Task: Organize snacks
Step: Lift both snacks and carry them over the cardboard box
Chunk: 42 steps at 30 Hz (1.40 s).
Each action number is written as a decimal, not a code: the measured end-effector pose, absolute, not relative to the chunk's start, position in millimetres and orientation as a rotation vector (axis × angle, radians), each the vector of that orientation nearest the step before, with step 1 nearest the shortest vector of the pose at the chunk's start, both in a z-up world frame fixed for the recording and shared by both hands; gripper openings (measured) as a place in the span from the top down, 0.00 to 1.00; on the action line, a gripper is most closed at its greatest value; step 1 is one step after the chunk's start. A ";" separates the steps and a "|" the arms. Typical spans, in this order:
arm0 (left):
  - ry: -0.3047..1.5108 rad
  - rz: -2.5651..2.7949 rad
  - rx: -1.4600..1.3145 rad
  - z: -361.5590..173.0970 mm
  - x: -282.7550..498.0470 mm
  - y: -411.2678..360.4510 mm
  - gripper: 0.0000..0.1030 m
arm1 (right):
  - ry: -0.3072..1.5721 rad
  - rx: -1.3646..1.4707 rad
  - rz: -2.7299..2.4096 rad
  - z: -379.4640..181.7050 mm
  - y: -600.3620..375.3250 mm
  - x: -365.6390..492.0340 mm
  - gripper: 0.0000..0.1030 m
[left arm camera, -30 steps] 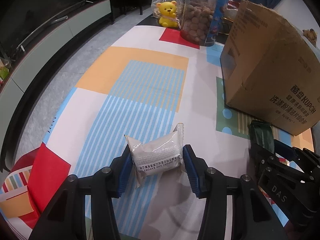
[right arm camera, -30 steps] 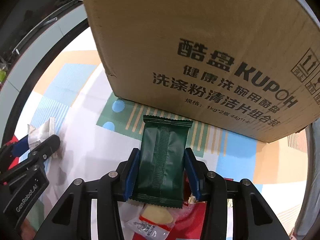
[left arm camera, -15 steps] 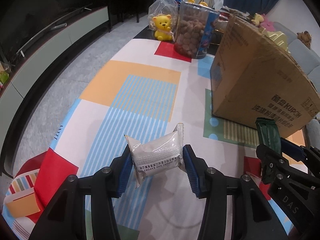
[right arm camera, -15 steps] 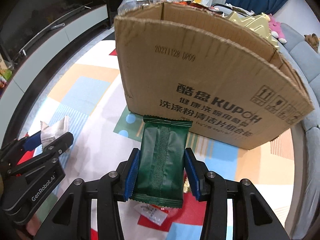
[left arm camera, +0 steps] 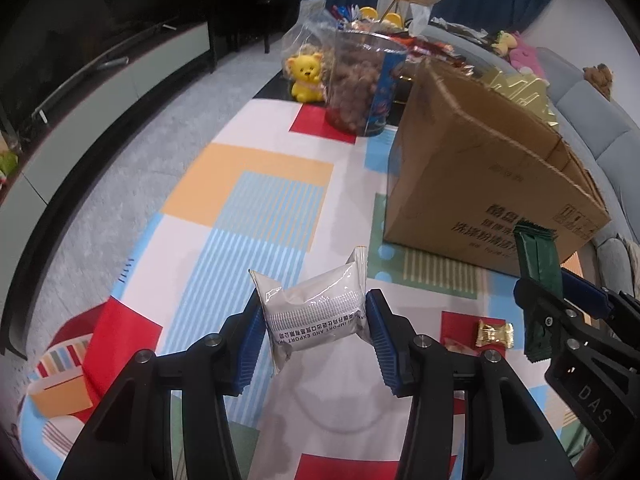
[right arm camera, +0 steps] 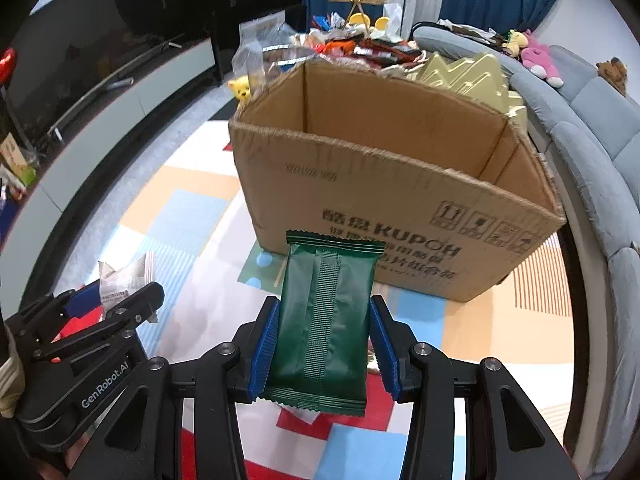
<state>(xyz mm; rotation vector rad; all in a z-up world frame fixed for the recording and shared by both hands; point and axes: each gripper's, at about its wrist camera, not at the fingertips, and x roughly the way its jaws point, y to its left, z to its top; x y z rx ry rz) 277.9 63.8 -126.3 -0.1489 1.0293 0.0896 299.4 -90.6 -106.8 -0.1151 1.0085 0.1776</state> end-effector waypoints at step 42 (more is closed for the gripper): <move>0.877 -0.065 0.040 -21.1 326.4 -32.0 0.53 | 0.821 0.026 0.093 -12.6 -188.2 314.7 0.56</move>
